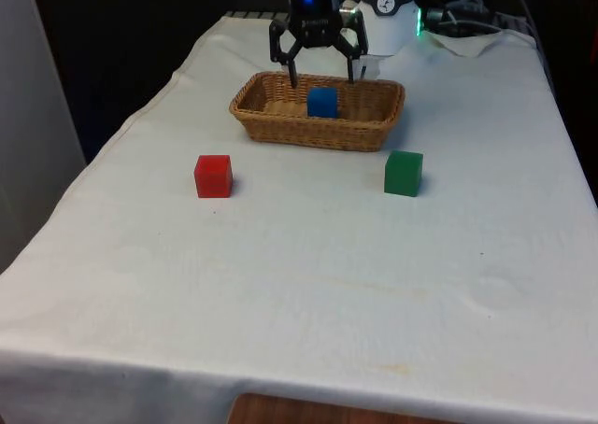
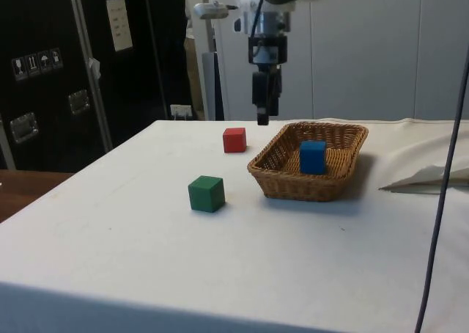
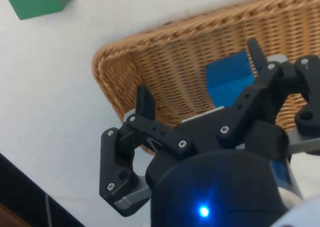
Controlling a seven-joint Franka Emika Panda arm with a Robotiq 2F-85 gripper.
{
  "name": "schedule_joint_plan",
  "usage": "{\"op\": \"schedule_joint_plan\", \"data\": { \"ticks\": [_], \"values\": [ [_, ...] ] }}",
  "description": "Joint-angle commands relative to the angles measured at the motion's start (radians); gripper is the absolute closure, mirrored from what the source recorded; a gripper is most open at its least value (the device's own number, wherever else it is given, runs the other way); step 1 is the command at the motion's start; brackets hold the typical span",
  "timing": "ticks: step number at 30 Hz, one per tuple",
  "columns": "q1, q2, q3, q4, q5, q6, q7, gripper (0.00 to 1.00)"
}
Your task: Pick up the blue cube and place it into the basket.
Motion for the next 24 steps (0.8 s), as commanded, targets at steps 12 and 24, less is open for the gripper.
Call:
{"op": "schedule_joint_plan", "data": {
  "ticks": [12, 24],
  "values": [
    [0.0, 0.056, 0.007, 0.127, 0.0, -0.094, 0.0, 0.0],
    [-0.001, 0.074, 0.004, 0.207, -0.007, -0.166, 0.006, 0.0]
  ]
}}
